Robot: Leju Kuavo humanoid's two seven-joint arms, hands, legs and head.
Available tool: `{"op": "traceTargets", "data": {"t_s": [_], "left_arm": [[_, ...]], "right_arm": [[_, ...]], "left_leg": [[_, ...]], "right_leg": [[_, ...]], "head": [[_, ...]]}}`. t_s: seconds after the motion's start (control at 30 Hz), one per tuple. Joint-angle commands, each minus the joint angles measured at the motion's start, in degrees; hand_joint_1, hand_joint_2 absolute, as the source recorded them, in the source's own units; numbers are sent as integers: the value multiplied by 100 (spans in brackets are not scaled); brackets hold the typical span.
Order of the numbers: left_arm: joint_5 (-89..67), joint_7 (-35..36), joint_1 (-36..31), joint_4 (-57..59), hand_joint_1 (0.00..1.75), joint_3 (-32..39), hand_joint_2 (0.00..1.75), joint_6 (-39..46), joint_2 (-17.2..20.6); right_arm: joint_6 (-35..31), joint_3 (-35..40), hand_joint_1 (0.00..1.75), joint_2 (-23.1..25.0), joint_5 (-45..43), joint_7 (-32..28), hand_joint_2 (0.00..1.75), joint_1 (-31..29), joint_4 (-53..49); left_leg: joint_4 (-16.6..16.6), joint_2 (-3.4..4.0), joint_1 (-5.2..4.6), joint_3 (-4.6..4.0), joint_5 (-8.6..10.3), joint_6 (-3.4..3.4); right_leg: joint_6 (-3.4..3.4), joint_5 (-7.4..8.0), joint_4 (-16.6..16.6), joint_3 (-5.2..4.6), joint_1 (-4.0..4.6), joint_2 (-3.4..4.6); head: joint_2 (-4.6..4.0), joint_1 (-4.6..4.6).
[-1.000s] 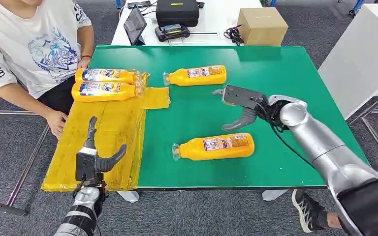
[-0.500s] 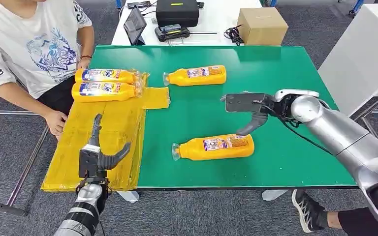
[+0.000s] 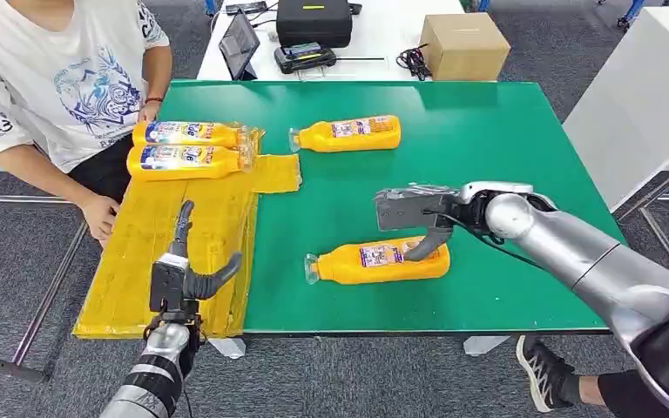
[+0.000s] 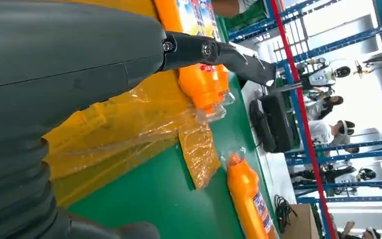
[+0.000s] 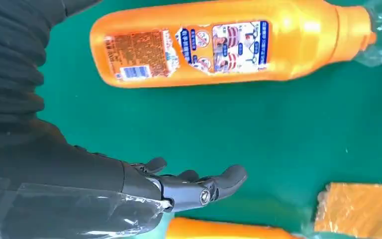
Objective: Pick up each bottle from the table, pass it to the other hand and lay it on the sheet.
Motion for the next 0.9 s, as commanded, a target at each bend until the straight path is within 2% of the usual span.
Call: {"op": "traceTargets", "data": {"t_s": [0.03, 0.9], "left_arm": [[3, -105, -309, 593, 0, -90, 175, -39, 6], [-97, -105, -412, 689, 0, -116, 175, -91, -2]], "right_arm": [[-213, 708, 0, 547, 275, -141, 175, 31, 896], [-245, 597, 0, 624, 1039, -110, 175, 315, 1393]], "left_leg": [[-4, 10, 8, 23, -8, -10], [0, 4, 7, 18, -8, -11]], "right_leg": [[-12, -3, -9, 23, 9, 7], [-14, -6, -3, 18, 8, 0]], "head": [[0, 0], [0, 2]]}}
